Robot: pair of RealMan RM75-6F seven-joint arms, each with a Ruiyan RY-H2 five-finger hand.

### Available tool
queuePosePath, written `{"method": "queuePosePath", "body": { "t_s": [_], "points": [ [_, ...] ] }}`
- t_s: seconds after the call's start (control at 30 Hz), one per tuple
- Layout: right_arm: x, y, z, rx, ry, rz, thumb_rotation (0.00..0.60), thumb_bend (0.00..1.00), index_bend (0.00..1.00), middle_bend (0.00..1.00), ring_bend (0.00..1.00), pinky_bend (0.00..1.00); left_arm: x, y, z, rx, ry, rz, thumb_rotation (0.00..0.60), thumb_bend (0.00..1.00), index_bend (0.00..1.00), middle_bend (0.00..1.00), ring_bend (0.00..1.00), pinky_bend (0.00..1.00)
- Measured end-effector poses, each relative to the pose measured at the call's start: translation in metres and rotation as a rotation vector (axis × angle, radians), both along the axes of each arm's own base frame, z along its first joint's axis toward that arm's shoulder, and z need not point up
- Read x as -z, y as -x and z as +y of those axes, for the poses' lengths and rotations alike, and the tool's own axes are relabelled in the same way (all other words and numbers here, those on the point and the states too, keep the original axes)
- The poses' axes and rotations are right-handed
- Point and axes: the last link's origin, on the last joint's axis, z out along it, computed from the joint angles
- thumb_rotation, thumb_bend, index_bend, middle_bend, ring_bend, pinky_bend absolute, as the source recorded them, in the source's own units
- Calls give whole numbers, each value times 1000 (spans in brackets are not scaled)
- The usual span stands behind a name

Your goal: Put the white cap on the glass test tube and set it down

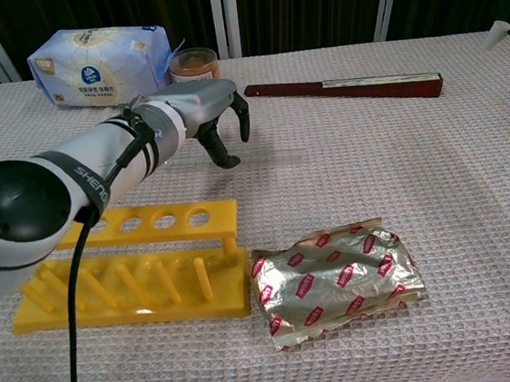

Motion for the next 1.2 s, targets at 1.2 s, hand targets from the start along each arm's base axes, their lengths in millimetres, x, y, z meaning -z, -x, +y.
{"method": "queuePosePath", "body": {
  "t_s": [1.2],
  "points": [
    [1, 7, 4, 5, -2, -38, 600, 498, 631, 306, 123, 199, 3, 14, 3, -57, -30, -143, 600, 479, 610, 475, 350, 373]
  ]
}}
